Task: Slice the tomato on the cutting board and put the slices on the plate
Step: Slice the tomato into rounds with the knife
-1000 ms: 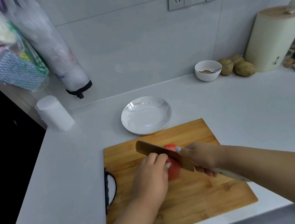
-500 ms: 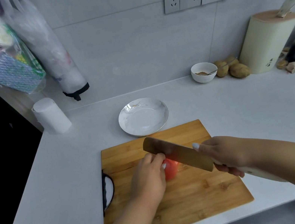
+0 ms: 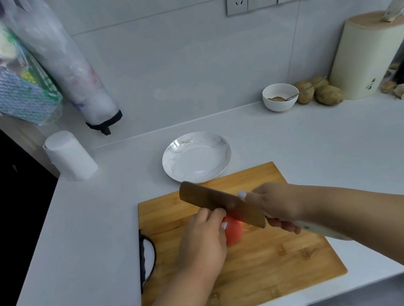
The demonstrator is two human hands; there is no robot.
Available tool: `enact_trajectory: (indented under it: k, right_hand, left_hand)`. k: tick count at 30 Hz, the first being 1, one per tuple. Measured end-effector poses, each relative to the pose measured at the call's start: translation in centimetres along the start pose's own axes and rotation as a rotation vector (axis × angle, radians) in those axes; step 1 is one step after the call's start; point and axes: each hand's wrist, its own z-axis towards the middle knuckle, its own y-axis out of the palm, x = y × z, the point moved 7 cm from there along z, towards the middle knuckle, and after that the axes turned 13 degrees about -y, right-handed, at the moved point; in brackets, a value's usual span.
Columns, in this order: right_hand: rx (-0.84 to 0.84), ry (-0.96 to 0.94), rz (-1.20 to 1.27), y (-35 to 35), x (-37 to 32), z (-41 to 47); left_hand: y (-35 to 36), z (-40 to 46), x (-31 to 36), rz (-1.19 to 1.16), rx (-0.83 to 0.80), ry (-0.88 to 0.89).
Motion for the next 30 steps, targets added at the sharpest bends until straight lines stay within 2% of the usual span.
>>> enact_trajectory:
  k: [6, 15, 25, 30]
  right_hand:
    - [-0.017, 0.008, -0.022, 0.6, -0.1, 1.5]
    - [-0.032, 0.089, -0.005, -0.1, 3.6, -0.6]
    - [-0.093, 0.044, -0.130, 2.9, 2.0, 3.7]
    - [-0.047, -0.015, -0.107, 3.4, 1.9, 4.1]
  left_hand:
    - [0.0, -0.2, 0.1, 0.002, -0.010, 0.010]
    - [0.0, -0.1, 0.3, 0.004, 0.004, 0.028]
    - [0.1, -0.1, 0.3, 0.012, 0.035, 0.047]
    - [0.2, -0.1, 0.0, 0.006, 0.043, 0.031]
